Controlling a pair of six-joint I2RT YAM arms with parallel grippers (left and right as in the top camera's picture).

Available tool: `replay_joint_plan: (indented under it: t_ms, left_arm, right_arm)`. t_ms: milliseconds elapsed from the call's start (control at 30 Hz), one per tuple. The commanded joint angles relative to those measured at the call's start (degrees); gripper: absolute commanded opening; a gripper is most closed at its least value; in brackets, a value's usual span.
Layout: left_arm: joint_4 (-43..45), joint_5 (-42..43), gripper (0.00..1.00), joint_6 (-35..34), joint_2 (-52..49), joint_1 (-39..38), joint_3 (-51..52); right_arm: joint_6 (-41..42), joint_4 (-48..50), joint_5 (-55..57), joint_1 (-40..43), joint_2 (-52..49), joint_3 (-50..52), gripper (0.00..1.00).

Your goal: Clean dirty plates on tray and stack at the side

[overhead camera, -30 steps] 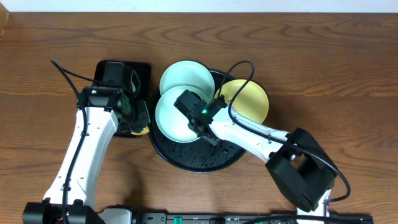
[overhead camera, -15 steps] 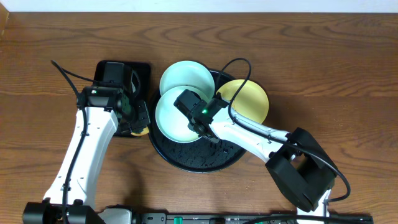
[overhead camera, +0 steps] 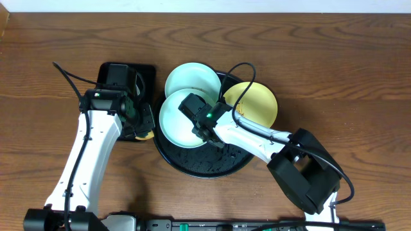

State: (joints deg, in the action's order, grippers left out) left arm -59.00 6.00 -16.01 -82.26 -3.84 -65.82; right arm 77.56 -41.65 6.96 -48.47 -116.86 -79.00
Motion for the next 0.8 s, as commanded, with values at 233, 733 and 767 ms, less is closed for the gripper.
replay_joint_plan:
  t_ms: [233, 733, 767]
  left_arm:
    - [-0.66, -0.66, 0.24, 1.01, 0.00, 0.28, -0.76]
    - [-0.76, -0.66, 0.24, 1.01, 0.00, 0.28, -0.76]
    - [-0.74, -0.66, 0.24, 1.01, 0.00, 0.28, -0.76]
  right_arm:
    - [0.04, 0.35, 0.74, 0.07, -1.16, 0.07, 0.01]
    - [-12.17, 0.33, 3.32, 0.50, -0.37, -2.73, 0.02]
    - [-13.00, -0.42, 4.00, 0.44, -0.15, -3.48, 0.02]
